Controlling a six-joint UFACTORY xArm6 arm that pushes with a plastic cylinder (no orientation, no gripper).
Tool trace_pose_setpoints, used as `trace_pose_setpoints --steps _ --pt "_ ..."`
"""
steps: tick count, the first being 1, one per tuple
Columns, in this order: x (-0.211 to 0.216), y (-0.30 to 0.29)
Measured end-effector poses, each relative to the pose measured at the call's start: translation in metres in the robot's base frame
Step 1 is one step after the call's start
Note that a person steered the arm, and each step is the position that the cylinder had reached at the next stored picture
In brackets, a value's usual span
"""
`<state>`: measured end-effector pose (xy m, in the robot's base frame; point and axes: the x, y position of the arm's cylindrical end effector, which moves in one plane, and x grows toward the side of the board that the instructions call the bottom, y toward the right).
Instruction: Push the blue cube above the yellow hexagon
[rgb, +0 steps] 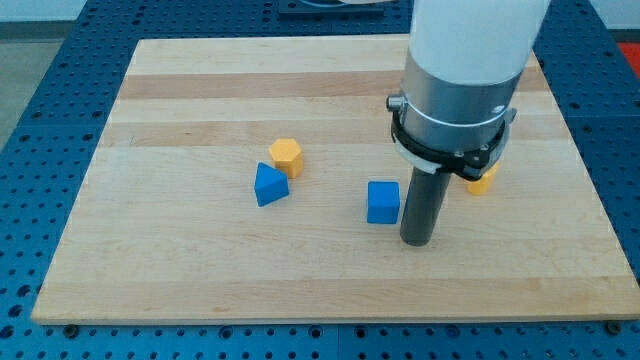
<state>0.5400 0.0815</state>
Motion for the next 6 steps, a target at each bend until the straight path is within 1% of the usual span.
trace_pose_setpoints --steps 1,3,4,5,6 --pt "-0.038 -0.028" --pt "-0.128 -0.094" --pt "-0.150 -0.112" --pt "-0.151 -0.096" --pt "-0.151 -0.049"
